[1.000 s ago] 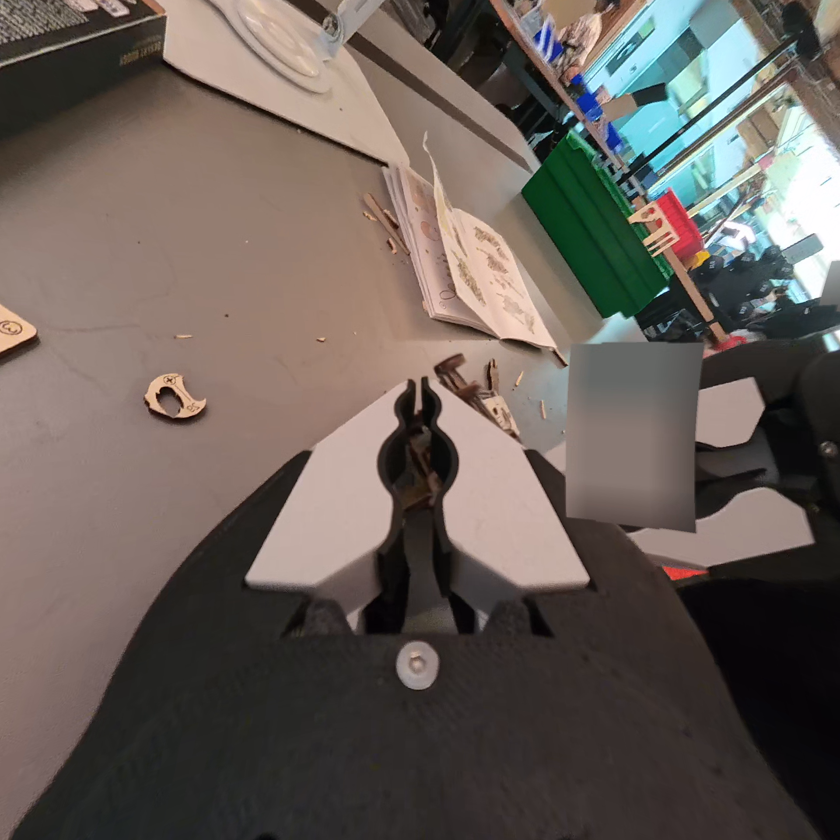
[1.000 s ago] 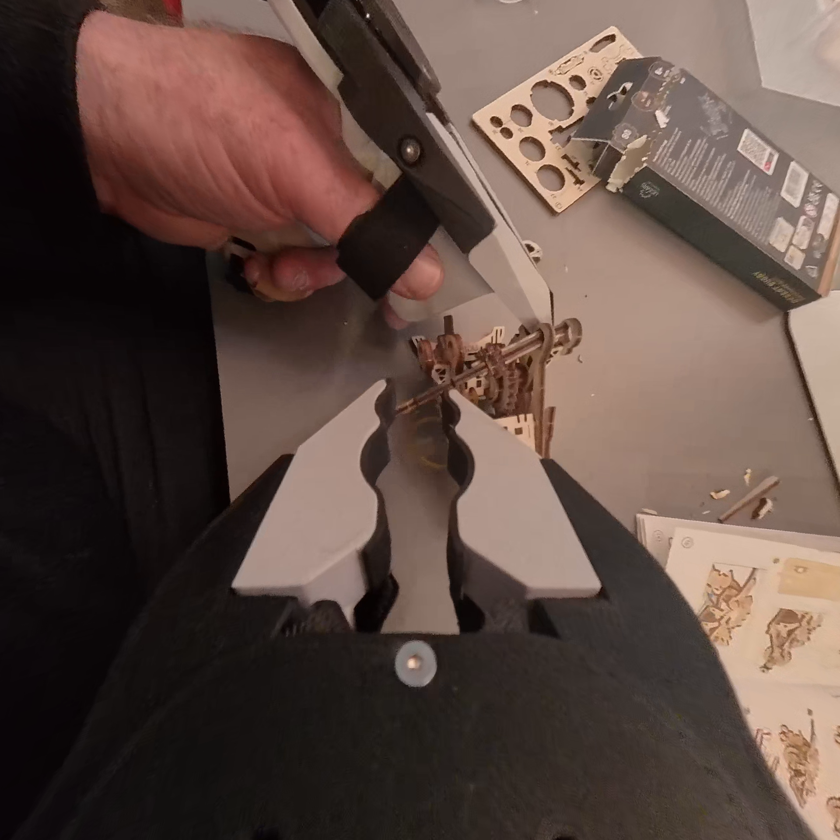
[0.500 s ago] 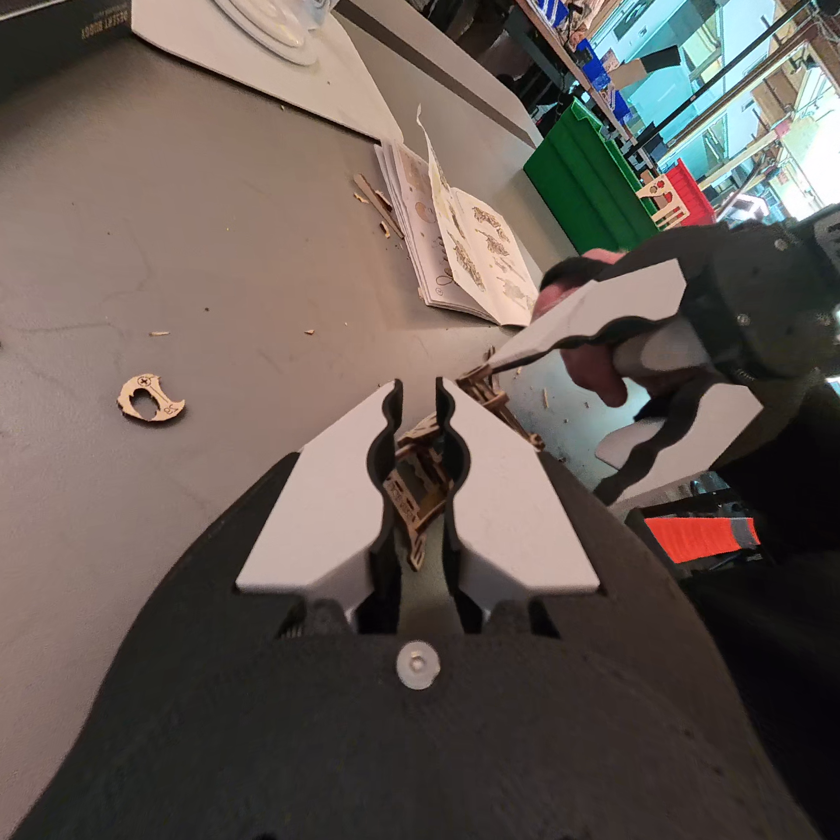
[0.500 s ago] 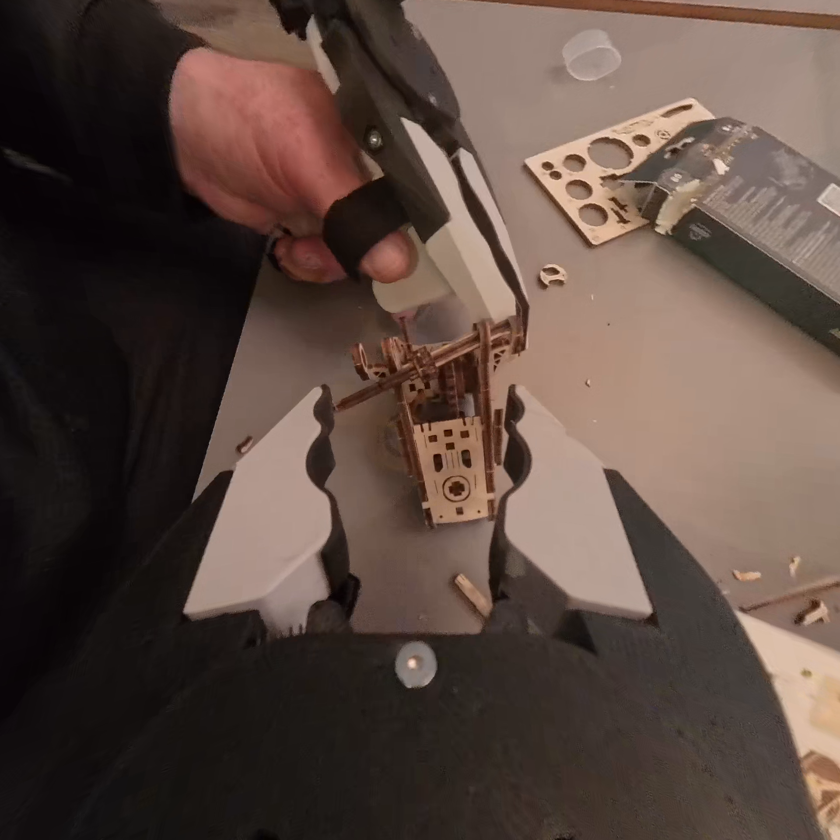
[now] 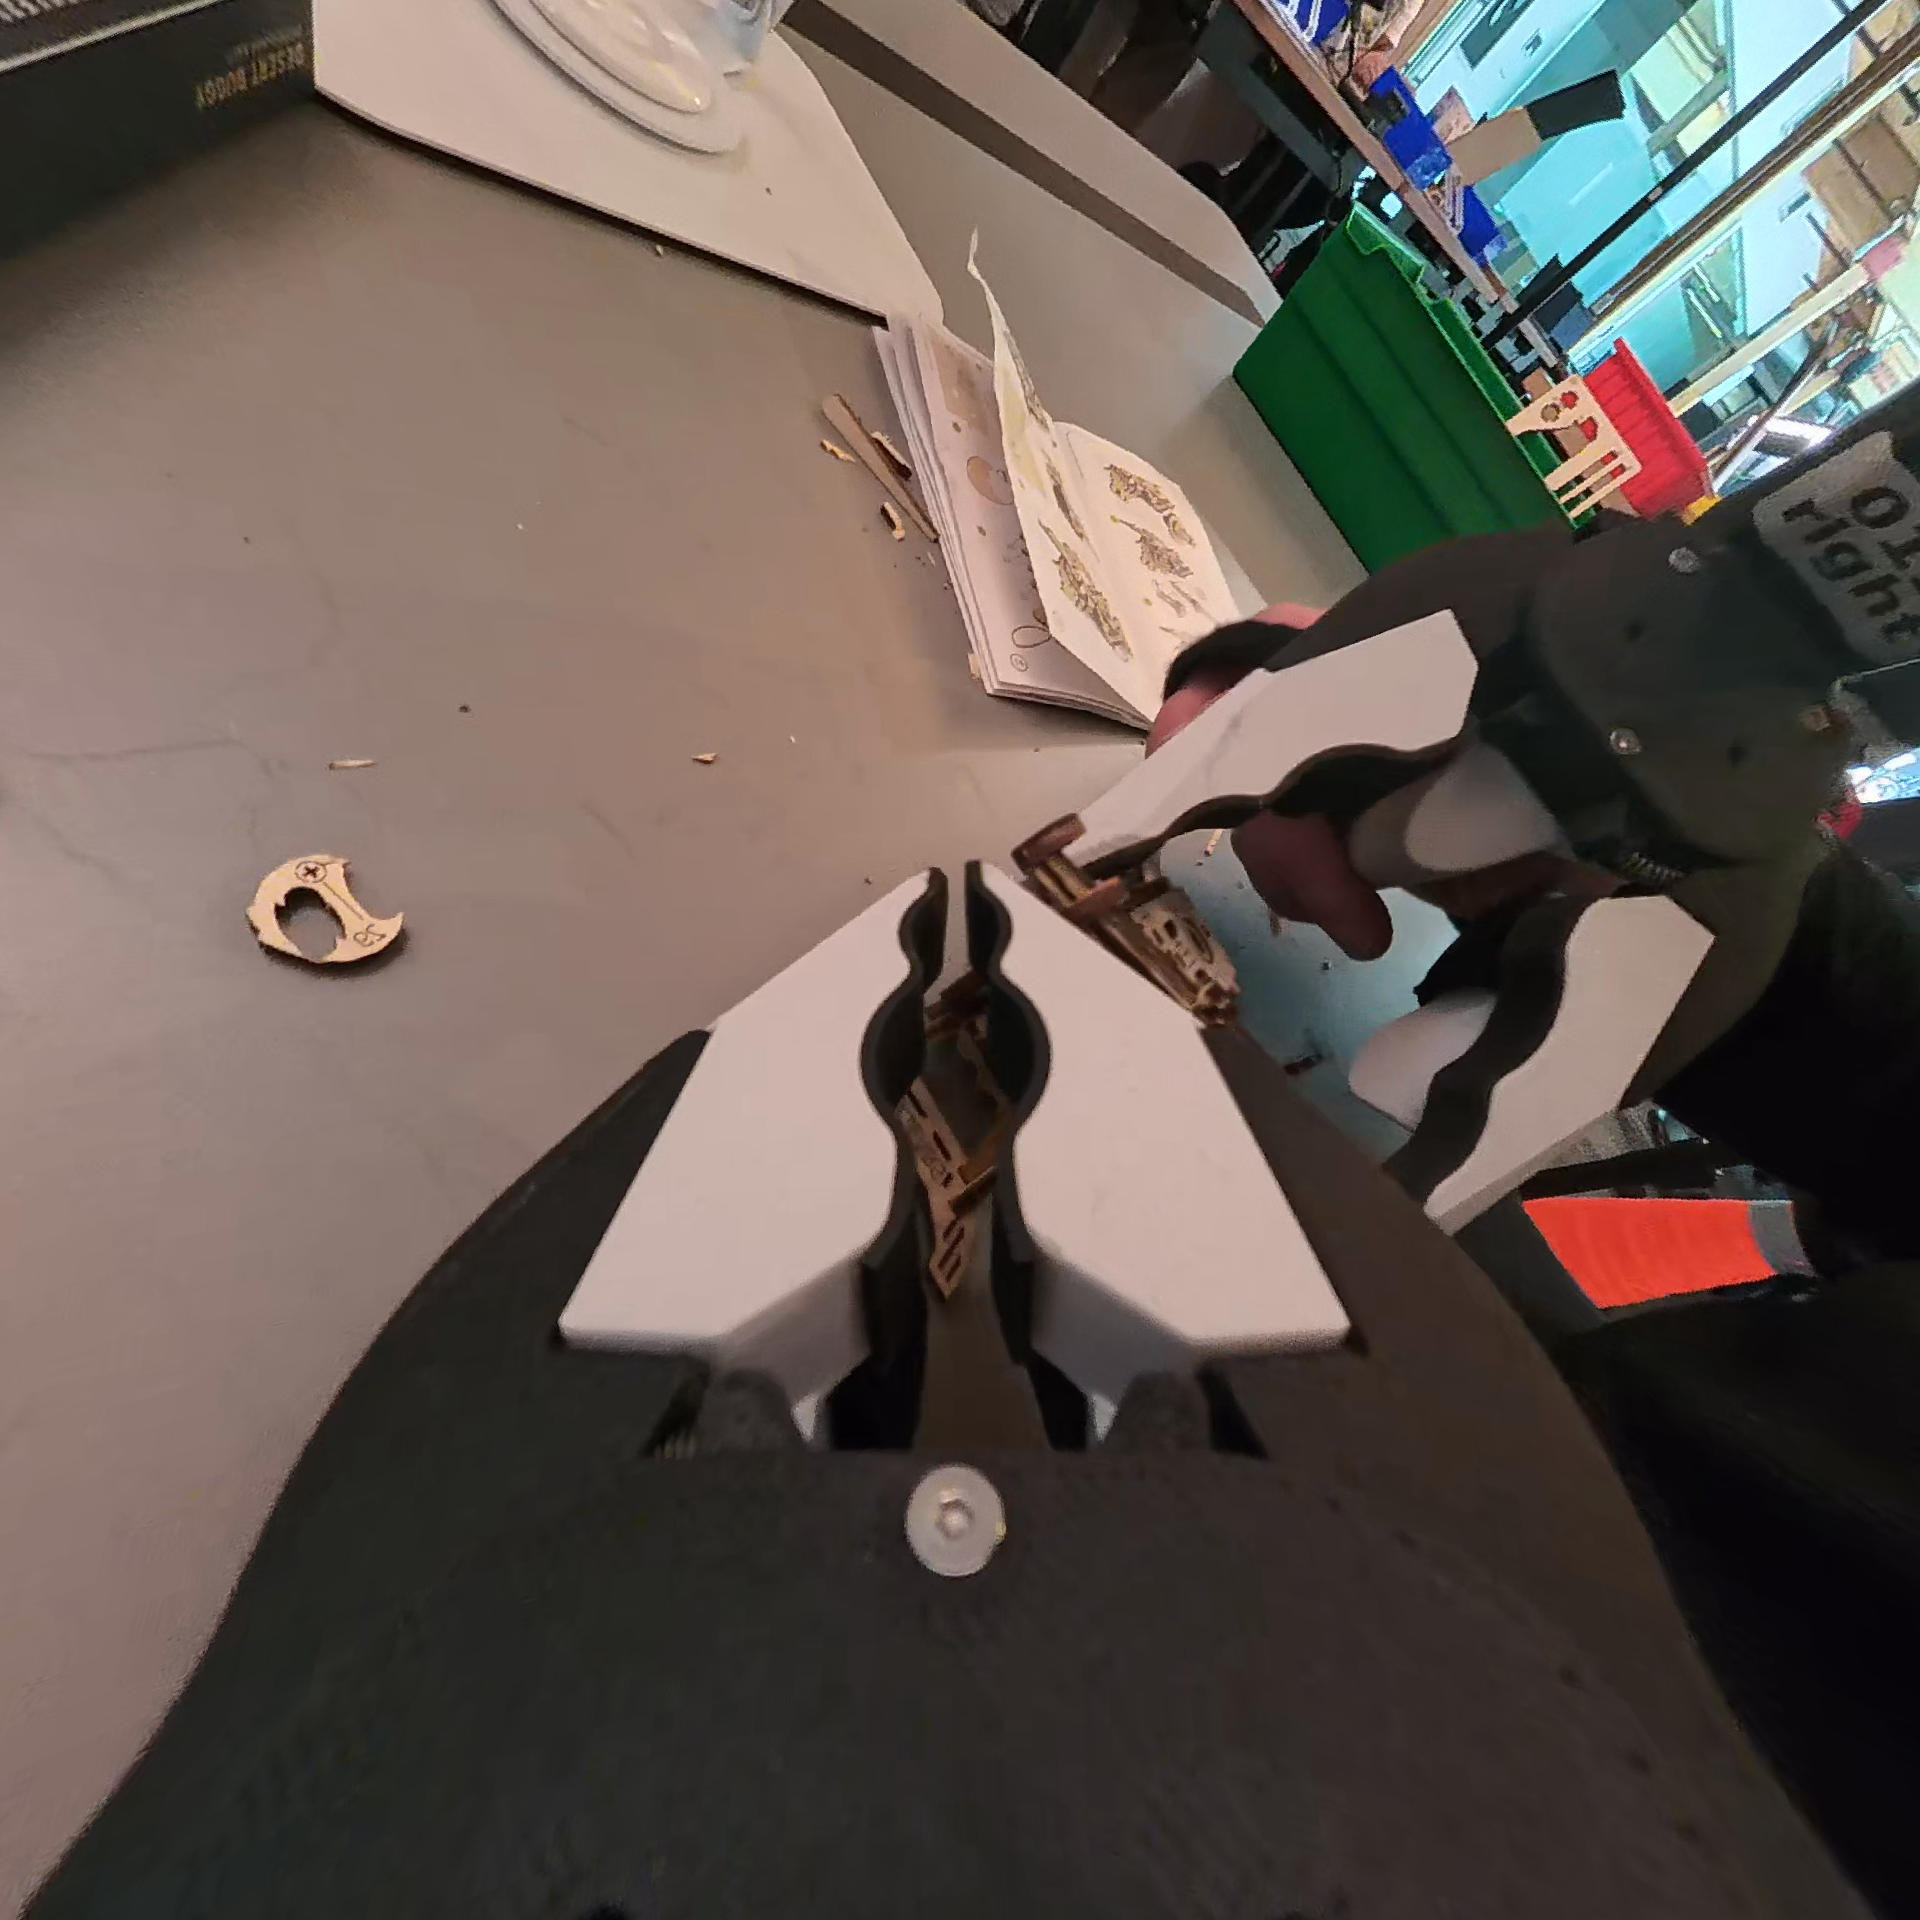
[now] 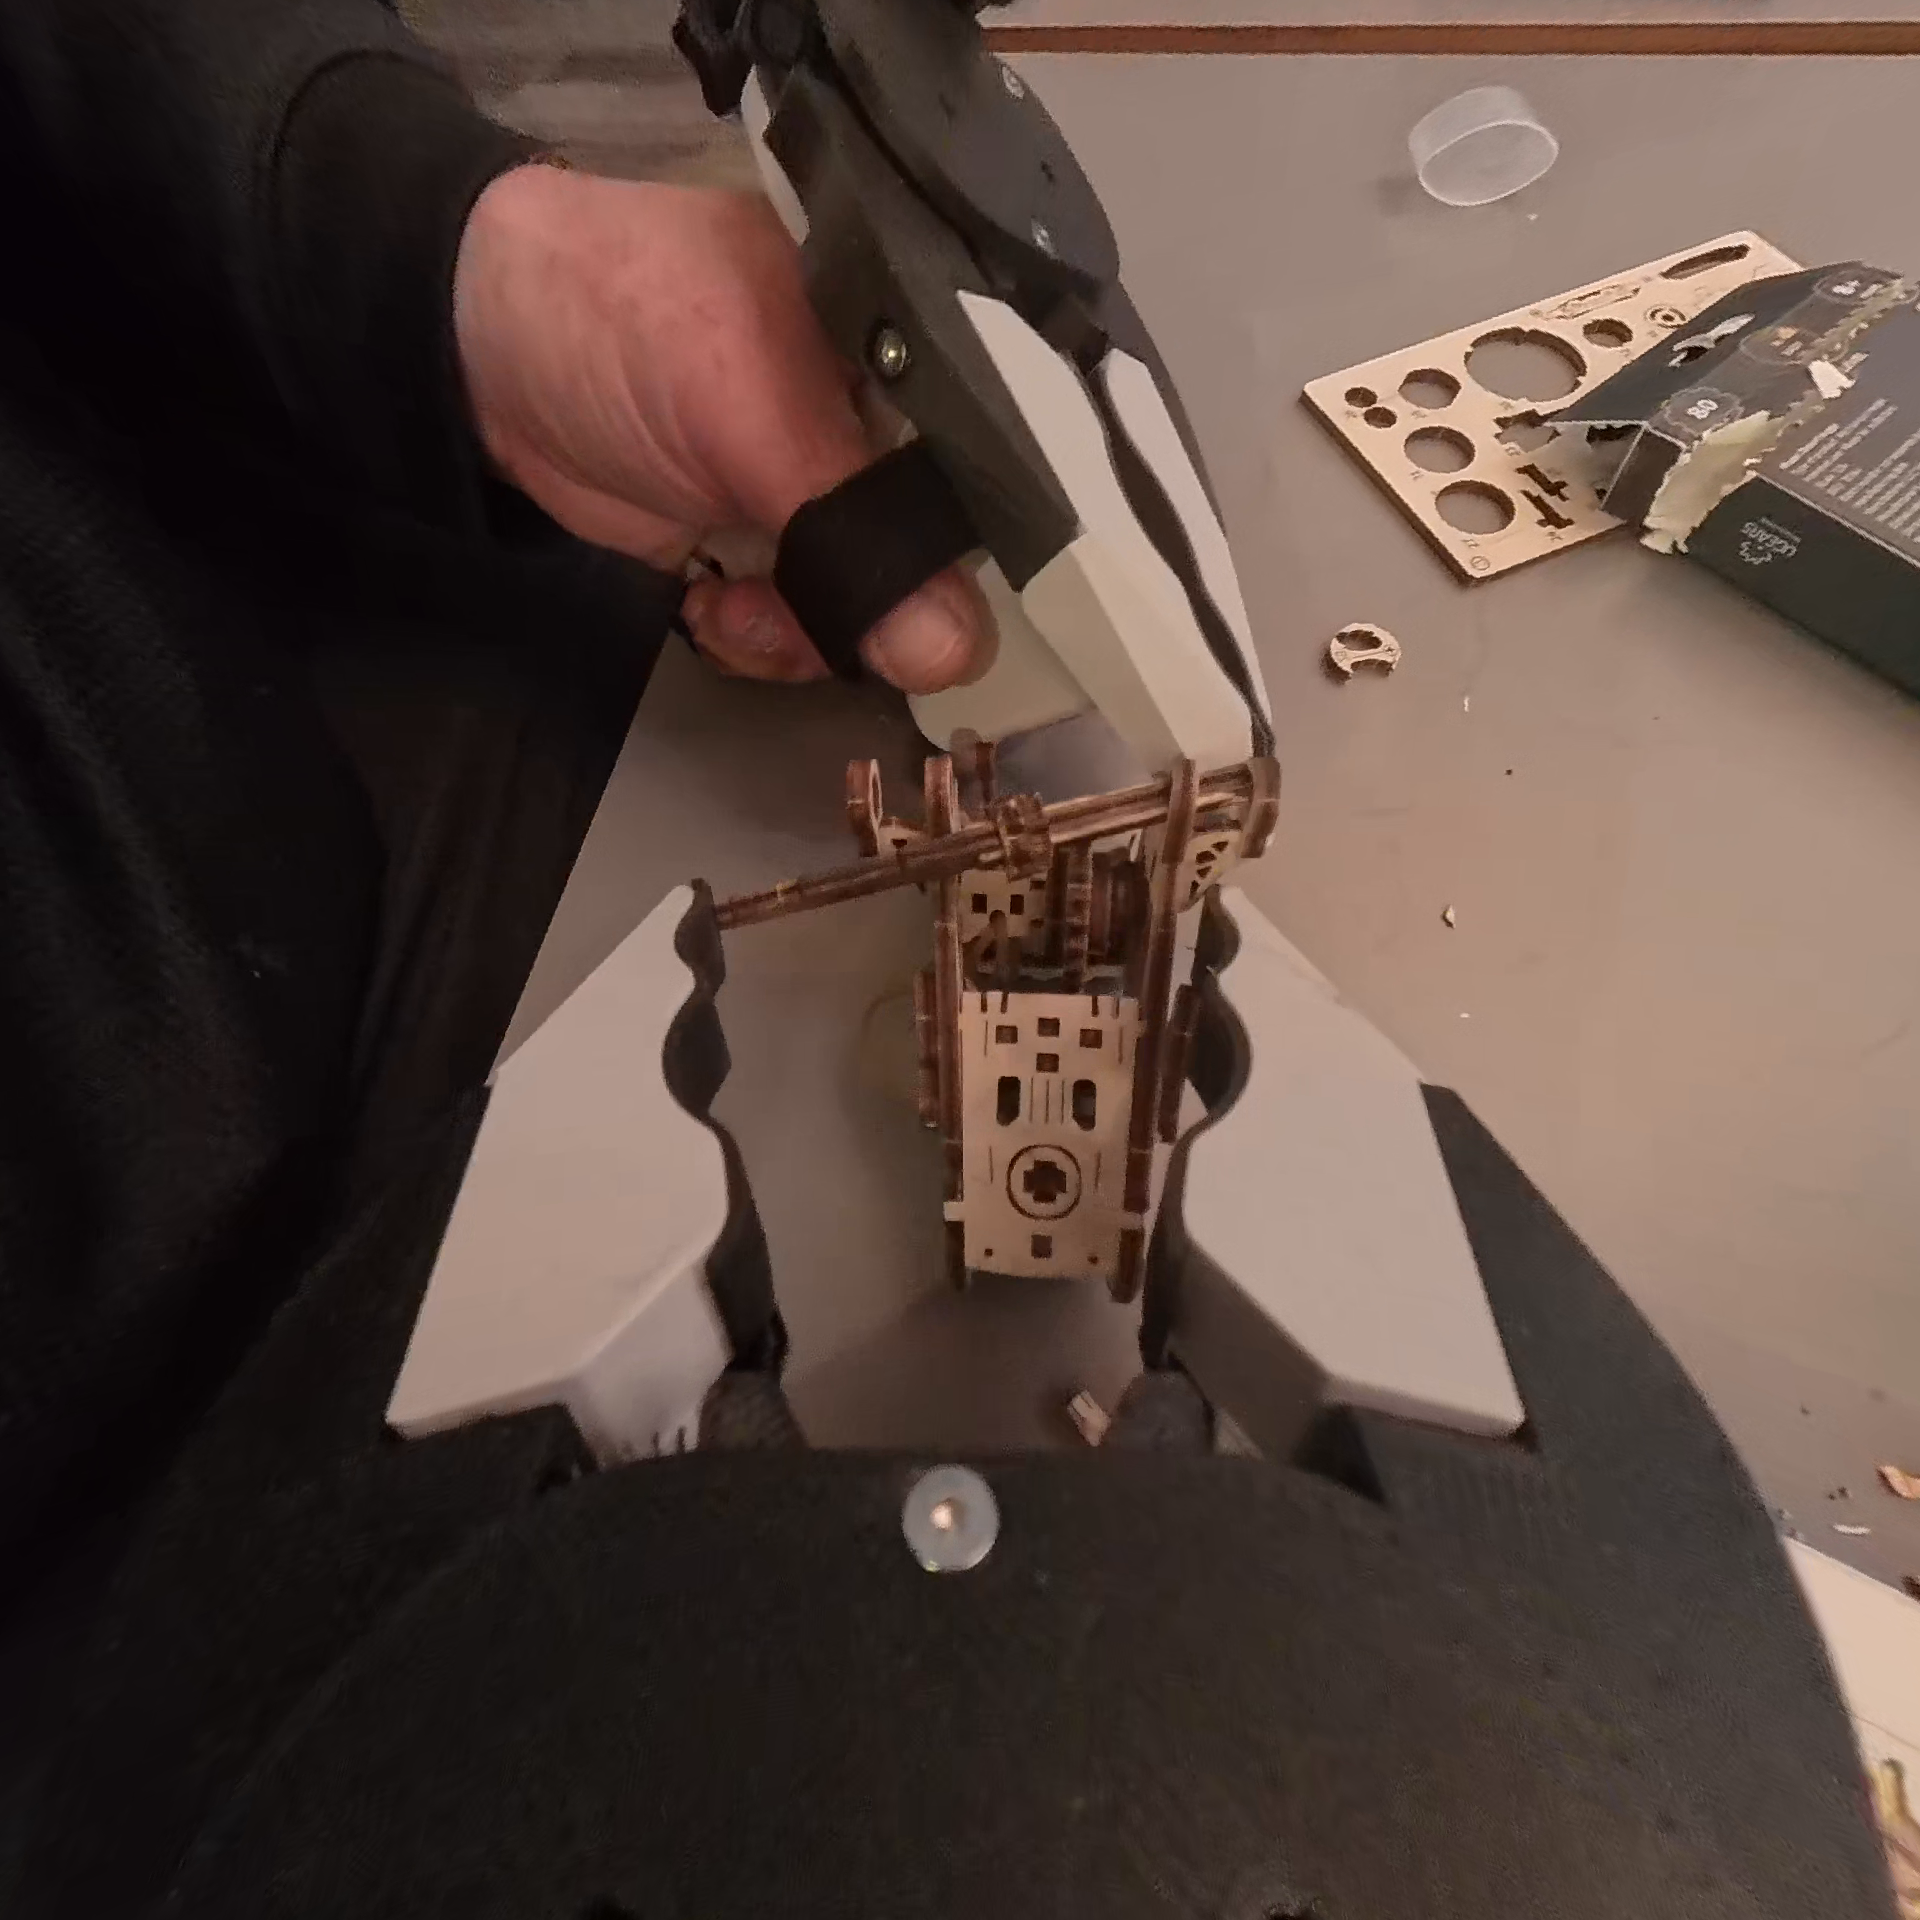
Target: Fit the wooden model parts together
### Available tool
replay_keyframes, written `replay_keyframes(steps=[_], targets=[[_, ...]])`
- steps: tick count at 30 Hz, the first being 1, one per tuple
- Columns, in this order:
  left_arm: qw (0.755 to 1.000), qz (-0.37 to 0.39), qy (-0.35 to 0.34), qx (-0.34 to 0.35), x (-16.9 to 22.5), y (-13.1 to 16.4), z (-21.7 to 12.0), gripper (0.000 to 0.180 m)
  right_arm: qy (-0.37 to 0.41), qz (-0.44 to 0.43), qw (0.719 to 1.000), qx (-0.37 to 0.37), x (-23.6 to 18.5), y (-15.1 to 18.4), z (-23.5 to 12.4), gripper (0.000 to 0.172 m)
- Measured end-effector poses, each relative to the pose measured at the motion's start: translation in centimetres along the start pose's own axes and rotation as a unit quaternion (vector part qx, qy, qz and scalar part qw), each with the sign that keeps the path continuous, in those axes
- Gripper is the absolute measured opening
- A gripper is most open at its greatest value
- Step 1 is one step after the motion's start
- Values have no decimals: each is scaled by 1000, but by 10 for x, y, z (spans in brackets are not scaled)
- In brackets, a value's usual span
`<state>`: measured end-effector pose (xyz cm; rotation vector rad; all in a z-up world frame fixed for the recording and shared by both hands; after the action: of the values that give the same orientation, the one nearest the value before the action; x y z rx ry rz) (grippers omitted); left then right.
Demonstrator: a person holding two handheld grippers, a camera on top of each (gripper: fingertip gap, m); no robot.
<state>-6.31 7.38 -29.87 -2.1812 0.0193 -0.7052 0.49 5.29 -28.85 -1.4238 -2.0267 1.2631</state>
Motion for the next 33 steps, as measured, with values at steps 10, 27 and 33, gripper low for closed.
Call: replay_keyframes(steps=[10,27,33], targets=[[1000,-5,6,-2,2,1,0,5,4,23,1000,11,-1,0,4,95],[999,46,-15,11,22,10,-16,19,21,41,999,2,2,9,-2,94],[999,37,-9,12,25,14,-15,9,32,48,998,5,2,8,-1,95]])
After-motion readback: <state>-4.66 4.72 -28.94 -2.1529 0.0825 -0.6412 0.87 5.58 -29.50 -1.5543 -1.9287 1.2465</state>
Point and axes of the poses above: each gripper's, where its closed fingertips meet, z out along the fingers, y out of its underside, x = y × z across the jaws, the point moved 4 cm from there along -z, back along the fingers, and after that the axes turned 12 degrees about -y, right-handed, at the moved point
